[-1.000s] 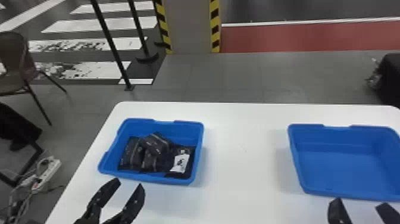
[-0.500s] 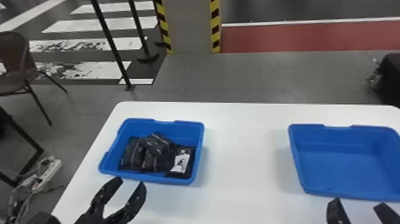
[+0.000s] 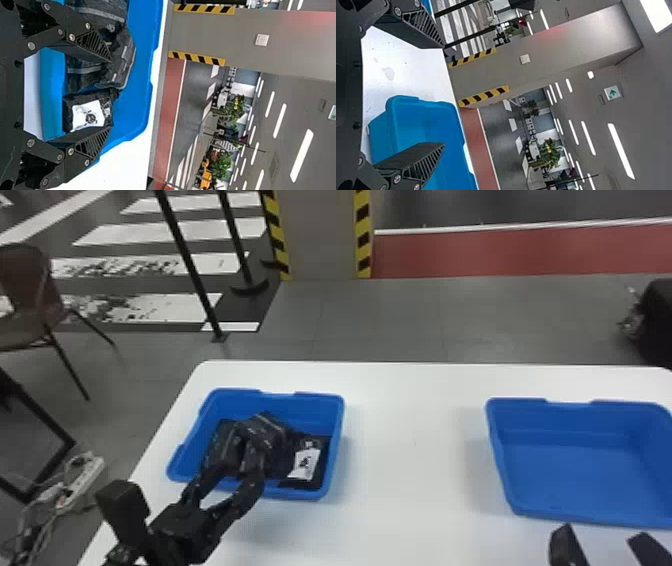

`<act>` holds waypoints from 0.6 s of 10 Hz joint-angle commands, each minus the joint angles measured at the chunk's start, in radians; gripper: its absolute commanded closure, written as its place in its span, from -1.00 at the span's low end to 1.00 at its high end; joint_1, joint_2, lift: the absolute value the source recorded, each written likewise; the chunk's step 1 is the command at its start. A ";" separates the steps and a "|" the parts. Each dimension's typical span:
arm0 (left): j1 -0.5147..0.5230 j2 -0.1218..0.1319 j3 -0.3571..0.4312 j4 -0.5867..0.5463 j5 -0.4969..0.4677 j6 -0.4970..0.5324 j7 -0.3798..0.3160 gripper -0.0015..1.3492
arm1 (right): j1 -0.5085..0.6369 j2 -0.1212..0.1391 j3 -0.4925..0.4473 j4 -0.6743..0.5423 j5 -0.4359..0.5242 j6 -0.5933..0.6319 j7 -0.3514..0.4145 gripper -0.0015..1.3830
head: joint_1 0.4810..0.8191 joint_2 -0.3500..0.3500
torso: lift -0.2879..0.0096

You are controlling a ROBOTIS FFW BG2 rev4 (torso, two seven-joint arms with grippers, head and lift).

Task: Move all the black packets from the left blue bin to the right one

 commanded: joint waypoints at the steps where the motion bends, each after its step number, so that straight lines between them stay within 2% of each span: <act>1: -0.077 -0.002 0.018 0.000 -0.047 0.118 0.000 -0.32 | 0.000 0.000 0.000 0.001 -0.003 -0.001 0.000 -0.79 | 0.27 0.43 | 0.20; 3: -0.173 0.014 0.046 0.012 -0.140 0.268 -0.002 -0.32 | 0.005 0.000 0.002 0.004 -0.011 -0.001 0.000 -0.79 | 0.27 0.47 | 0.20; 6: -0.296 0.063 0.003 0.132 -0.168 0.322 -0.015 -0.32 | 0.007 0.000 0.005 0.006 -0.021 -0.001 0.000 -0.78 | 0.27 0.54 | 0.20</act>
